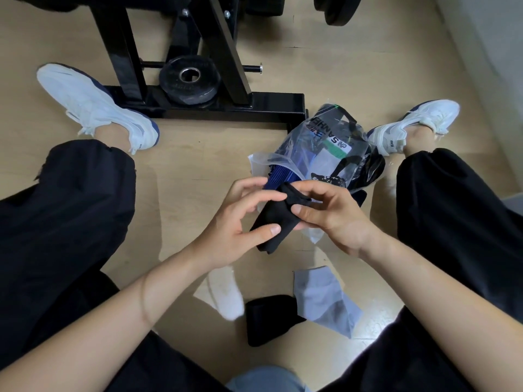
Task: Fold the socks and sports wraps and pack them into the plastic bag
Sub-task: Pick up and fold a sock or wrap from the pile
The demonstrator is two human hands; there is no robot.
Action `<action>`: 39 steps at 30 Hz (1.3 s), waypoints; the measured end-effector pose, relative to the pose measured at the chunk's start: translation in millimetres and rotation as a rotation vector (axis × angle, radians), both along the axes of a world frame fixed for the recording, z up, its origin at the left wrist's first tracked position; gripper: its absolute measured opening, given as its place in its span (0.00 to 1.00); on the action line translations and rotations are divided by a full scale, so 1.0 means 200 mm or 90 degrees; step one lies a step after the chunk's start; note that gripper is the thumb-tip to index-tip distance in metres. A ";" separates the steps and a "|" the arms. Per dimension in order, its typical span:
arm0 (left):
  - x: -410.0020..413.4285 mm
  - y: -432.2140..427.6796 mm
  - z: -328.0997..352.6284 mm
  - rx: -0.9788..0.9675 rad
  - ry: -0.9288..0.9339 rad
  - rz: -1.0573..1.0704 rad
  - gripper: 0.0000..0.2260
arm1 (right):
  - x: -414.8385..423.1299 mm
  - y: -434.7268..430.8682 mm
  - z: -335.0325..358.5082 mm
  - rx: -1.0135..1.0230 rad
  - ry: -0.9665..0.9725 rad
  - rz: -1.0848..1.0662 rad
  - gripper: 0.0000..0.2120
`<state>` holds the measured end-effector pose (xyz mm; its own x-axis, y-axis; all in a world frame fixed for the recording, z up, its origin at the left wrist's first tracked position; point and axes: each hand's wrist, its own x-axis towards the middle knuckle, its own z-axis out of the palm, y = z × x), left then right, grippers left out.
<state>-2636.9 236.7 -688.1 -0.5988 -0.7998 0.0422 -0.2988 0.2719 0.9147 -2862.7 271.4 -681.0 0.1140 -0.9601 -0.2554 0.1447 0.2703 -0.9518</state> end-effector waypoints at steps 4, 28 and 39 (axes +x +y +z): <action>-0.02 0.03 -0.02 0.093 0.017 -0.047 0.24 | 0.03 0.01 0.00 -0.028 -0.011 -0.029 0.17; -0.20 -0.19 -0.35 0.076 -0.119 0.057 0.29 | -0.18 -0.29 -0.04 -0.261 0.770 0.090 0.29; -0.66 -0.45 -0.64 -0.139 -0.359 -0.045 0.34 | -0.25 -0.33 0.01 -0.235 0.687 0.086 0.29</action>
